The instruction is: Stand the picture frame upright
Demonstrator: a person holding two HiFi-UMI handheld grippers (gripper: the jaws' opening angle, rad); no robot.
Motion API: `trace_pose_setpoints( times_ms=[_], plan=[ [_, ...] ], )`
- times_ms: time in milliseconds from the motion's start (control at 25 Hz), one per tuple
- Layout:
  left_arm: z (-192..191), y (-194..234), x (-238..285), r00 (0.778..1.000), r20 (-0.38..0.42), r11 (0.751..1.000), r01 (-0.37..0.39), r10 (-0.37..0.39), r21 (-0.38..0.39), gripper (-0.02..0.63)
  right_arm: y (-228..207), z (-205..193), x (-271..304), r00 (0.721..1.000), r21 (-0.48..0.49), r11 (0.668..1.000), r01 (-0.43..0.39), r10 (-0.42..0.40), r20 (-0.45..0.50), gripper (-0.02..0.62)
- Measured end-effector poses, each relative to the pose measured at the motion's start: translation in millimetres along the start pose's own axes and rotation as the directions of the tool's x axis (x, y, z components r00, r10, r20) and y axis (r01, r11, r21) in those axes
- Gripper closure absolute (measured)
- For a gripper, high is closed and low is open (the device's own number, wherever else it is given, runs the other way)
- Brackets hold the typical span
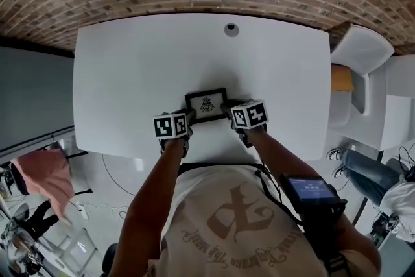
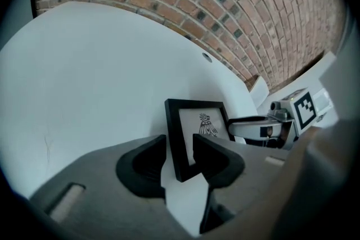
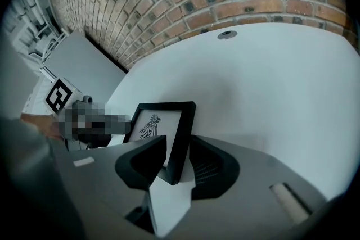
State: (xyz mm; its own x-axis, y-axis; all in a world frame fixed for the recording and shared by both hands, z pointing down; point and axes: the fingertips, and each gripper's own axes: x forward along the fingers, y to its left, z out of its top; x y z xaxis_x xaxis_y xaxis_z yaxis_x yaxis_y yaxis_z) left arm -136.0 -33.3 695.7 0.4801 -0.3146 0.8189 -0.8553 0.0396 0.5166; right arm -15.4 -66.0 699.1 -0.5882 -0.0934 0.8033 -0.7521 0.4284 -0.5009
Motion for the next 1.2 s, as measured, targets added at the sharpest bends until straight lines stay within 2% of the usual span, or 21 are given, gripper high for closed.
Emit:
trace_pose_setpoints(
  times_ms=[320, 480, 680, 840, 1000, 1200],
  plan=[
    [0.1, 2.9, 3.1, 0.997, -0.032, 0.997, -0.065, 0.066, 0.052, 0.489, -2.7, 3.4, -0.6, 0.996, -0.079, 0.993, 0.084, -0.083, 0.012, 0.486],
    [0.3, 2.7, 4.3, 0.995, -0.044, 0.993, -0.091, 0.094, 0.076, 0.491, -4.5, 1.8, 0.2, 0.994, -0.067, 0.992, 0.107, -0.106, 0.014, 0.489],
    [1.5, 5.1, 3.3, 0.997, -0.035, 0.996, -0.071, 0.072, 0.045, 0.504, -2.6, 0.0, 3.0, 0.997, -0.011, 0.997, 0.081, -0.081, 0.017, 0.500],
    [-3.1, 4.7, 1.2, 0.999, -0.014, 0.999, -0.049, 0.050, 0.009, 0.518, 0.2, -3.8, 2.3, 0.996, -0.011, 0.996, 0.086, -0.086, 0.017, 0.502],
    [-11.7, -4.5, 5.9, 1.000, -0.013, 0.999, -0.017, 0.017, 0.028, 0.518, -6.2, -11.8, -5.1, 0.995, -0.010, 0.995, 0.099, -0.099, 0.023, 0.502],
    [-13.6, -4.1, 0.5, 1.000, 0.012, 0.999, 0.000, 0.000, 0.047, 0.518, 1.6, -9.3, -11.3, 0.990, -0.053, 0.991, 0.126, -0.122, 0.066, 0.502]
  ],
)
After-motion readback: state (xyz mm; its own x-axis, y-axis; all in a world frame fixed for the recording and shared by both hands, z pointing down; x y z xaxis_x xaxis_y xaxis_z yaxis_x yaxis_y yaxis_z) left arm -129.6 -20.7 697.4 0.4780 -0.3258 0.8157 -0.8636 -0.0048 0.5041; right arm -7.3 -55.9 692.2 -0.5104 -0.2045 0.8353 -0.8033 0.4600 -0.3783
